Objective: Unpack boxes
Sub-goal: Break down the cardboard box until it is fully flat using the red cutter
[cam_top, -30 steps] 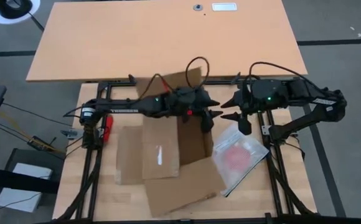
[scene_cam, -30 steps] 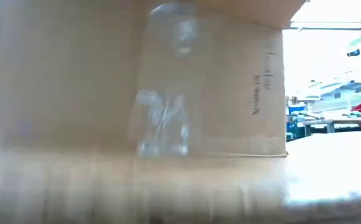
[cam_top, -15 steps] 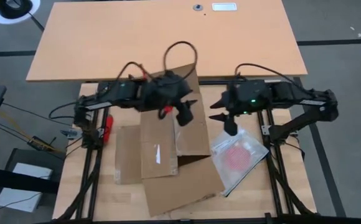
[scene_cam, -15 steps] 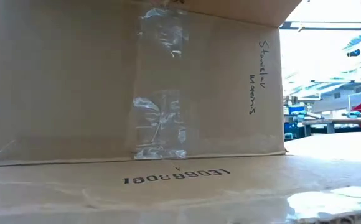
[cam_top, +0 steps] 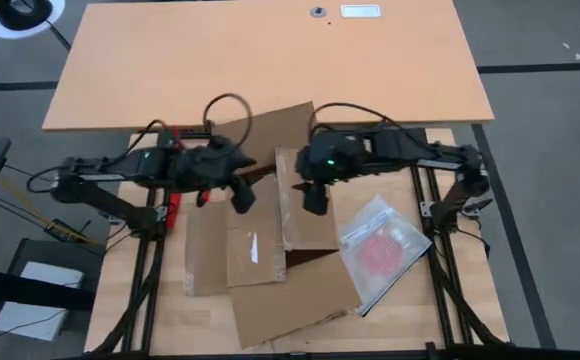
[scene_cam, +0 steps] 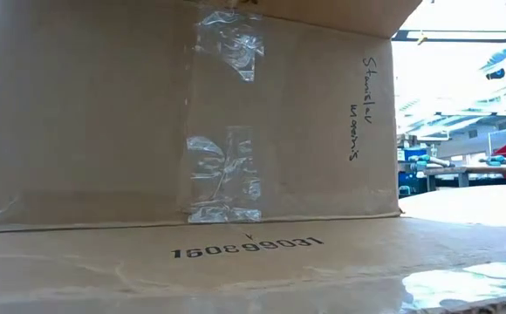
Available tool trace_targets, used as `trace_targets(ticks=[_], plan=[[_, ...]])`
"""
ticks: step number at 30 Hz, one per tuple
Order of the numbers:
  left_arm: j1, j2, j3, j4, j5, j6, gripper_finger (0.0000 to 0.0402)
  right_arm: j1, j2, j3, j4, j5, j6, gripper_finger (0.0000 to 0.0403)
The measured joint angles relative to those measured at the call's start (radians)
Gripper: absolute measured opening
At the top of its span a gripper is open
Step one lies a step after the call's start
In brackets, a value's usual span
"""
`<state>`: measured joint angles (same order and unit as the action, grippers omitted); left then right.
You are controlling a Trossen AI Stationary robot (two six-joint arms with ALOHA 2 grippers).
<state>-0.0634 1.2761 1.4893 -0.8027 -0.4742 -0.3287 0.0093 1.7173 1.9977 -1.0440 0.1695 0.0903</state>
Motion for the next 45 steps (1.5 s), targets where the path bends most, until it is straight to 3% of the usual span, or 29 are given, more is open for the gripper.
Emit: trace_targets(ticks=[5, 9, 16, 29, 37, 45], plan=[[-0.005, -0.163, -0.291, 0.145, 0.049, -0.101, 0.0203, -0.007, 0.133, 0.152, -0.021, -0.003, -0.019, 0.0194], [-0.005, -0.221, -0.465, 0.248, 0.077, -0.156, 0.0203, -0.005, 0.224, 0.247, -0.032, -0.008, -0.053, 0.0194], [-0.005, -0.225, -0.638, 0.451, 0.114, -0.158, 0.0203, -0.009, 0.333, 0.307, -0.043, -0.008, -0.100, 0.0189], [-0.003, -0.184, -0.675, 0.474, 0.113, -0.149, 0.0203, -0.011, 0.346, 0.307, -0.268, -0.001, -0.094, 0.0181], [-0.002, -0.146, -0.674, 0.477, 0.104, -0.147, 0.0203, -0.009, 0.326, 0.307, -0.158, -0.002, -0.089, 0.0176], [-0.002, -0.018, -0.672, 0.481, 0.077, -0.181, 0.0203, -0.011, 0.392, 0.306, -0.067, -0.014, -0.112, 0.0173]])
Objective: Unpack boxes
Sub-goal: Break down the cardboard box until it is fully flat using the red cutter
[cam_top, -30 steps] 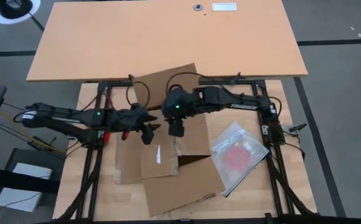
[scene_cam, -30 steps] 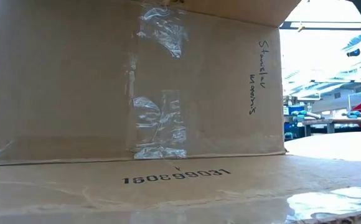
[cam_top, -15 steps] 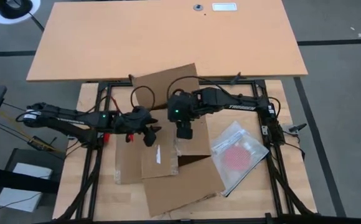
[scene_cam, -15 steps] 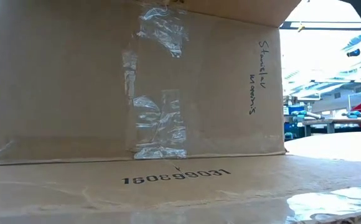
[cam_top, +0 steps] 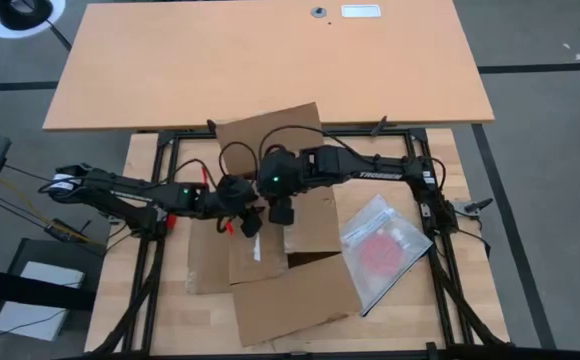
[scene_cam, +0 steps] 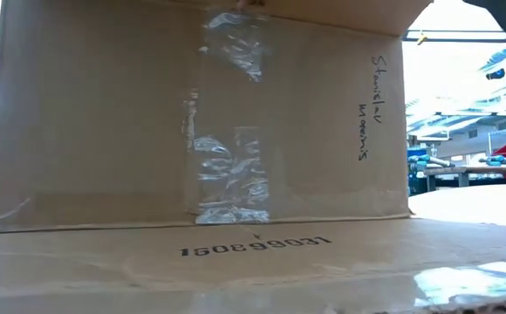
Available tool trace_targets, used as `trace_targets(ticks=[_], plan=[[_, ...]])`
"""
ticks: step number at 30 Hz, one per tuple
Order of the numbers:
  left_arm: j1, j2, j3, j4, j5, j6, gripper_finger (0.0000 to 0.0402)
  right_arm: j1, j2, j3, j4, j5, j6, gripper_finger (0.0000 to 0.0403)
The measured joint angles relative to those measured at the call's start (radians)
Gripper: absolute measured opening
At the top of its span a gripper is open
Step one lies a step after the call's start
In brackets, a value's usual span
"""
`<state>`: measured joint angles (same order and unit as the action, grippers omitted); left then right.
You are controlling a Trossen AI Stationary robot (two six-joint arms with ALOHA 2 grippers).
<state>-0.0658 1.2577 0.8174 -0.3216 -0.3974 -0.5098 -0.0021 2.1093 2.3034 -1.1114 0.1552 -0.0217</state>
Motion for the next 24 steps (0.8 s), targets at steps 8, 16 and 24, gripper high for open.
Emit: trace_targets(ticks=[8, 16, 24], plan=[[0.000, 0.016, 0.001, 0.001, -0.005, -0.016, 0.0203, -0.005, 0.059, 0.000, -0.150, -0.004, -0.070, 0.0168], [0.000, 0.018, 0.001, 0.008, 0.008, -0.013, 0.0203, 0.007, 0.026, 0.002, -0.363, -0.010, -0.086, 0.0167], [0.000, 0.017, 0.001, -0.001, 0.005, -0.012, 0.0203, 0.025, -0.113, 0.001, -0.464, 0.167, -0.099, 0.0167]])
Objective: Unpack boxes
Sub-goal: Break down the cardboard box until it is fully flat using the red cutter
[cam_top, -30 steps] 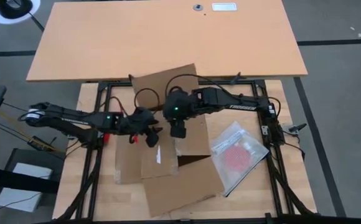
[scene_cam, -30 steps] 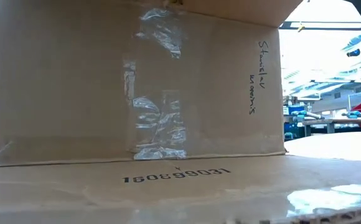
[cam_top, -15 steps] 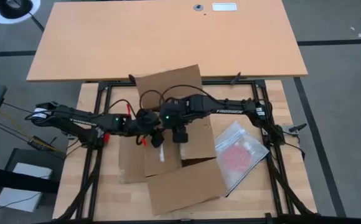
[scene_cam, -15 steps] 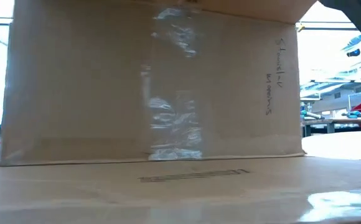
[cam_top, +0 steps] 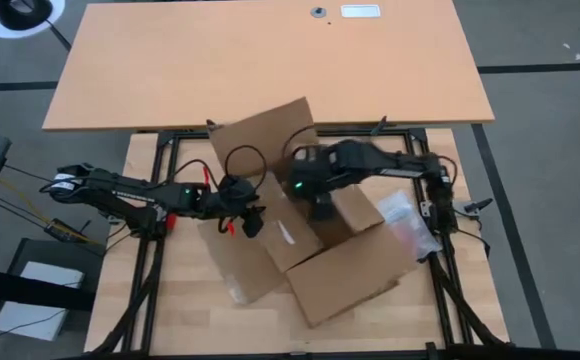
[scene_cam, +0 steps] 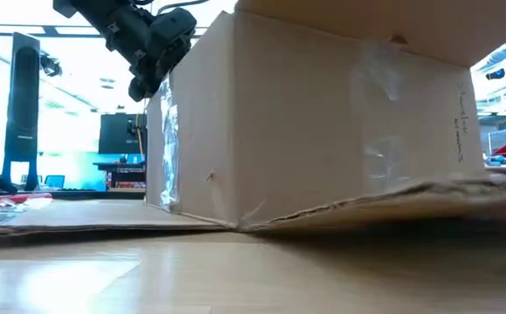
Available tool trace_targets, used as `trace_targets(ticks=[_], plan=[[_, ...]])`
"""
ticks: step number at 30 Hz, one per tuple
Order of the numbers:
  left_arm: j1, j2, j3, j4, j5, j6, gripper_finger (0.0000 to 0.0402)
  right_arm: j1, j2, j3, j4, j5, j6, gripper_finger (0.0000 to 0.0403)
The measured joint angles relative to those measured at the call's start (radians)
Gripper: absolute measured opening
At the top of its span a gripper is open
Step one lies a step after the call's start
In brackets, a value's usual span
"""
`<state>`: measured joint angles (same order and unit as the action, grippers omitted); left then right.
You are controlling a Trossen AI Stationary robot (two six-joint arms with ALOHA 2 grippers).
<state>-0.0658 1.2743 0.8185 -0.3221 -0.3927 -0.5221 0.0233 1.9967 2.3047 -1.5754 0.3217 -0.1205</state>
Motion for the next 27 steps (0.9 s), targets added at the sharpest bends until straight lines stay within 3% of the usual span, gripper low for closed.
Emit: trace_targets(ticks=[4, 11, 19, 27], plan=[[0.000, 0.000, -0.001, -0.007, -0.005, 0.001, 0.0203, -0.032, -0.074, 0.001, -0.019, 0.161, 0.000, 0.0167], [-0.001, 0.000, -0.003, -0.011, -0.005, -0.002, 0.0203, -0.192, -0.174, -0.002, -0.009, 0.196, 0.185, 0.0167], [-0.001, 0.001, -0.003, -0.011, -0.002, -0.005, 0.0203, -0.401, -0.228, -0.122, 0.001, -0.015, 0.357, 0.0167], [-0.001, 0.001, -0.003, -0.012, -0.002, -0.006, 0.0203, -0.477, -0.249, -0.429, 0.009, -0.064, 0.414, 0.0166]])
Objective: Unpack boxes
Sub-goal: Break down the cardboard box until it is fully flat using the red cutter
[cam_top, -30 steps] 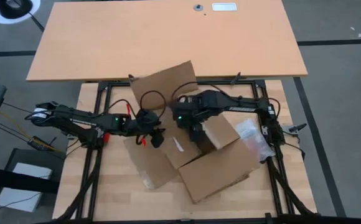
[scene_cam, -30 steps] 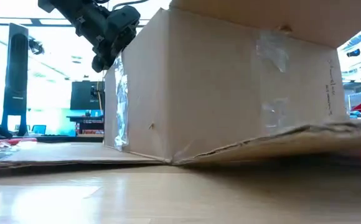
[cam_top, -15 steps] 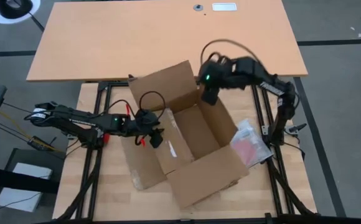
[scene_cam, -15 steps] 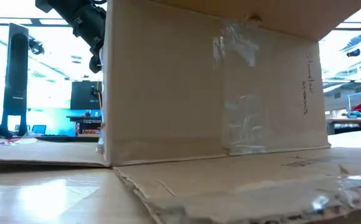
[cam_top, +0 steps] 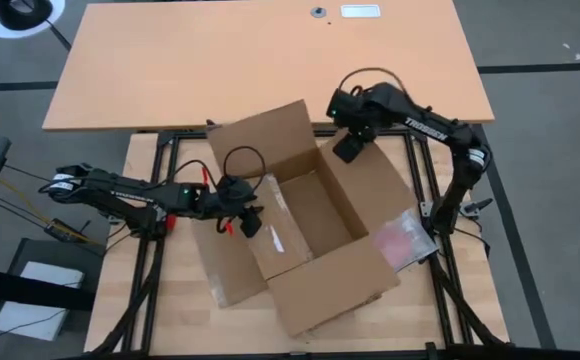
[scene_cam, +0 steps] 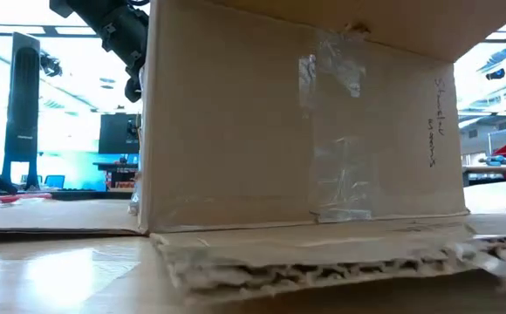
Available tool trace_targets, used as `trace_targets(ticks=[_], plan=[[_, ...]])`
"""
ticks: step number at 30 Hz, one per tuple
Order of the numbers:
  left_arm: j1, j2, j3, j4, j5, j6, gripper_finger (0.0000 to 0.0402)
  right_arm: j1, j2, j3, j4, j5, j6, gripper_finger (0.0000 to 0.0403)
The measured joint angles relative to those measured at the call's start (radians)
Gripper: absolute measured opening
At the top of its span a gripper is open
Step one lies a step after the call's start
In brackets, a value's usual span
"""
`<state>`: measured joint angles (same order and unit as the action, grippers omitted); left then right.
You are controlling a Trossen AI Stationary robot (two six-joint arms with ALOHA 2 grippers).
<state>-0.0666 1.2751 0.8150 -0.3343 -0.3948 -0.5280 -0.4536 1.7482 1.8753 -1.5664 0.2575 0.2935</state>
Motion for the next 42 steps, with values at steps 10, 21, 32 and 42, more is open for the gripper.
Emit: trace_targets(ticks=[10, 21, 32, 42], plan=[[0.000, 0.000, -0.001, -0.007, -0.017, -0.003, 0.0203, -0.004, 0.007, -0.145, 0.047, -0.041, -0.029, 0.0167], [-0.001, 0.007, 0.113, -0.052, 0.019, 0.080, 0.0203, 0.000, -0.082, 0.193, 0.030, -0.071, -0.059, 0.0175], [-0.032, -0.016, 0.424, -0.376, 0.005, 0.181, 0.0203, 0.194, -0.119, 0.292, 0.327, -0.232, 0.014, 0.0261], [-0.155, -0.176, 0.295, -0.484, -0.063, 0.022, 0.0203, 0.365, 0.096, 0.293, 0.392, -0.274, 0.146, 0.0275]])
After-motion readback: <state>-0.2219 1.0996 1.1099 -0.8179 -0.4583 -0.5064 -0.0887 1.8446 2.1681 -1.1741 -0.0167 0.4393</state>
